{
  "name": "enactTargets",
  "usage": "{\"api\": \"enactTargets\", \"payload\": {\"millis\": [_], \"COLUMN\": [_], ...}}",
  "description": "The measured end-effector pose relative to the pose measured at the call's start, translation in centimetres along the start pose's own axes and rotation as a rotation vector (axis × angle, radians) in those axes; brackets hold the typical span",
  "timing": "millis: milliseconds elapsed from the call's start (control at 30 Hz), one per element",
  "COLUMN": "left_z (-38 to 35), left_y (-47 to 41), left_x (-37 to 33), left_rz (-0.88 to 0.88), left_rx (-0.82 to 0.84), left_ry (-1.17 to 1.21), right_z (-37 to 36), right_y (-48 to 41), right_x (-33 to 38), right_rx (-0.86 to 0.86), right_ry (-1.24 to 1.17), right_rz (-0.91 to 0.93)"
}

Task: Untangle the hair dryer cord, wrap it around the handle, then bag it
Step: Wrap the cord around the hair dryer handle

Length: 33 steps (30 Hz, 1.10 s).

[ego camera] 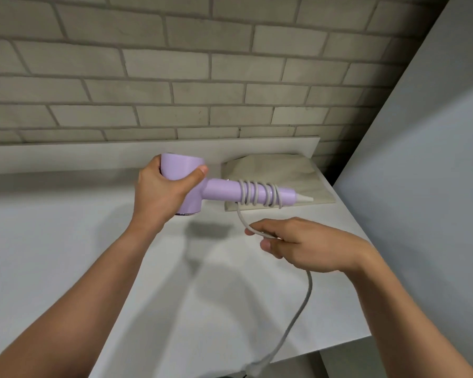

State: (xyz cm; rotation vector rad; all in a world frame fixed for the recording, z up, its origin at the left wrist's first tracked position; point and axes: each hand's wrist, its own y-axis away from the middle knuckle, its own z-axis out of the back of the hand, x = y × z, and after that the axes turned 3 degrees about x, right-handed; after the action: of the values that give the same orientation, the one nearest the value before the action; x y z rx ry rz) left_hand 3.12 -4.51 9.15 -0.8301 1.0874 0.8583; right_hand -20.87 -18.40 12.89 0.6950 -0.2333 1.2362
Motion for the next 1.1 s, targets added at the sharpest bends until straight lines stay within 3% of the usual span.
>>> {"api": "enactTargets", "payload": {"millis": [167, 367, 567, 767, 1100], "left_z": [-0.4, 0.2, 1.2, 2.4, 2.7], "left_y": [0.3, -0.3, -0.2, 0.4, 0.9], "left_x": [-0.4, -1.2, -1.4, -1.9, -2.3], "left_rz": [-0.053, -0.115, -0.138, -0.132, -0.063], "left_rx": [-0.002, 0.108, 0.349, 0.559, 0.585], "left_ry": [-0.072, -0.200, -0.233, -0.053, 0.205], "right_z": [1.6, 2.3, 3.6, 3.4, 0.0], "right_y": [1.0, 0.1, -0.2, -1.5, -4.6], "right_x": [0.8, 0.9, 0.4, -1.3, -3.9], "right_rx": [-0.039, -0.411, -0.677, -0.722, -0.728], "right_ry": [0.052, 0.436, 0.584, 0.513, 0.285], "right_rz": [-0.032, 0.073, 0.211, 0.257, 0.281]}}
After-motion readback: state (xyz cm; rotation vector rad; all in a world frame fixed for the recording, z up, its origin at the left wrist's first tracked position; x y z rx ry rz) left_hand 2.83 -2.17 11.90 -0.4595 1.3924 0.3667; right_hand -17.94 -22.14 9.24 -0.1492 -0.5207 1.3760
